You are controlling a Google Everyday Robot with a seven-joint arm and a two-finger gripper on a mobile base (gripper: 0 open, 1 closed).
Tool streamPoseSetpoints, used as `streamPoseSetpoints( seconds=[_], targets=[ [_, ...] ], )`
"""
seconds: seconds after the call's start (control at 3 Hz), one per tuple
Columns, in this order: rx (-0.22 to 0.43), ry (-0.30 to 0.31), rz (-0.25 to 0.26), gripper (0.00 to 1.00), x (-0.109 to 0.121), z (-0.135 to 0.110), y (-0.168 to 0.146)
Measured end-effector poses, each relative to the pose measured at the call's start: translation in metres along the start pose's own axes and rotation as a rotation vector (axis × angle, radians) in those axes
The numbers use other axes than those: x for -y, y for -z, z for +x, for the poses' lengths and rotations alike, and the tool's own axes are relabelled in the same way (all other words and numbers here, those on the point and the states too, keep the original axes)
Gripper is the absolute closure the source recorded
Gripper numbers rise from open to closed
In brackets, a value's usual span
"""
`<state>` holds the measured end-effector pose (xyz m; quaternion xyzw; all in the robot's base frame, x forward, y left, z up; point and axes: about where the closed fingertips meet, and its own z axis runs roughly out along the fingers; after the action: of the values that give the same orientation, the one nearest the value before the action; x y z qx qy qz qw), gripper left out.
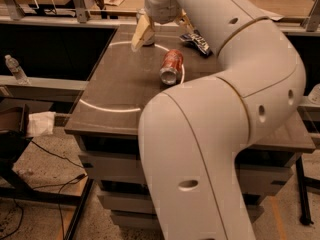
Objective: Place coke can upright
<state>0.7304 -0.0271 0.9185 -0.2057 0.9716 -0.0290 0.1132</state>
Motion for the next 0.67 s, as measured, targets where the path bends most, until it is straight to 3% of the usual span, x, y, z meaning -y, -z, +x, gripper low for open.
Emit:
streamPoseSetpoints(
  seconds=[0.33, 0.67],
  targets=[
    [-0.021, -0.041, 0.044, 0.00, -0.002, -0.017, -0.022],
    [-0.048, -0.088, 0.076, 0.00, 0.007, -0.018, -0.038]
  ],
)
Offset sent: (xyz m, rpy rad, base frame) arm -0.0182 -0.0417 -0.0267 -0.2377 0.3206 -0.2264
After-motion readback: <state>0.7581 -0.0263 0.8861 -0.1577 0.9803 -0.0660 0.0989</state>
